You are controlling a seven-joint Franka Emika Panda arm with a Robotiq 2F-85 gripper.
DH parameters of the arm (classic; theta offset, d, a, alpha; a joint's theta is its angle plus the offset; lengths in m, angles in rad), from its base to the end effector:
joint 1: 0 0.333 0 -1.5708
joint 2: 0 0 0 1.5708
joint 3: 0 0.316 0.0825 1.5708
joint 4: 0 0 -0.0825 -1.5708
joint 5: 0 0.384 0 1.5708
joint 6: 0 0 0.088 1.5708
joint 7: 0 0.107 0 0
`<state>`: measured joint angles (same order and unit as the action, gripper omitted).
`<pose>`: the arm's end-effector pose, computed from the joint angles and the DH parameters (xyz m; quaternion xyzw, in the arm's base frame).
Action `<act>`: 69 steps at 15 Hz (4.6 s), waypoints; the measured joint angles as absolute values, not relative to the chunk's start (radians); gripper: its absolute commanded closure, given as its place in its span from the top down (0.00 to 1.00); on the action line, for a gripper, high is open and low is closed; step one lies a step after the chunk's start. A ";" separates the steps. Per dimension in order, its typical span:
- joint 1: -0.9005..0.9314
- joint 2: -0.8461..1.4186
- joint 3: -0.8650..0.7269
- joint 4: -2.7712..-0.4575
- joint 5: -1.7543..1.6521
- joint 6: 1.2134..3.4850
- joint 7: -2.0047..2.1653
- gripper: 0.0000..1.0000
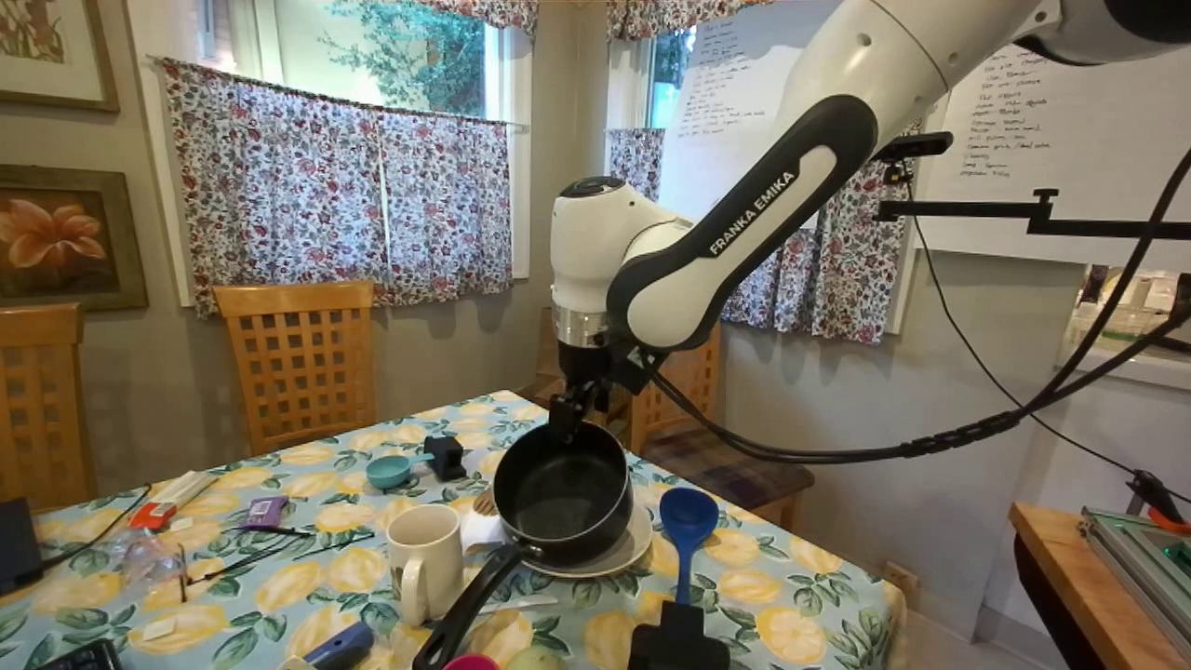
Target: Put the black pot on the table.
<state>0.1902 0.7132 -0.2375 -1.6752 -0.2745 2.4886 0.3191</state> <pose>0.6921 -0.0119 0.2075 0.9840 -0.0446 0.0747 0.1551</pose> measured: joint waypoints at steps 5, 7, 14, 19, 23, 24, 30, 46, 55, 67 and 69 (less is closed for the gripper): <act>0.196 0.736 -0.253 -1.676 -0.277 2.436 0.354 0.75; 0.192 0.746 -0.258 -1.676 -0.277 2.432 0.360 0.68; 0.194 0.766 -0.256 -1.675 -0.277 2.432 0.360 0.17; 0.198 0.756 -0.260 -1.672 -0.306 2.429 0.350 0.02; 0.193 0.691 -0.223 -1.696 -0.312 2.410 0.224 0.02; 0.188 0.661 -0.207 -1.715 -0.312 2.408 0.187 0.02; 0.108 0.513 -0.111 -1.802 -0.242 2.409 0.123 0.02; -0.127 0.523 0.009 -1.849 0.240 2.436 0.012 0.02; -0.150 0.757 -0.069 -1.473 0.265 2.252 0.367 0.02; -0.244 0.933 -0.121 -1.196 0.322 2.100 0.660 0.02; -0.240 0.952 -0.134 -1.193 0.322 2.163 0.705 0.02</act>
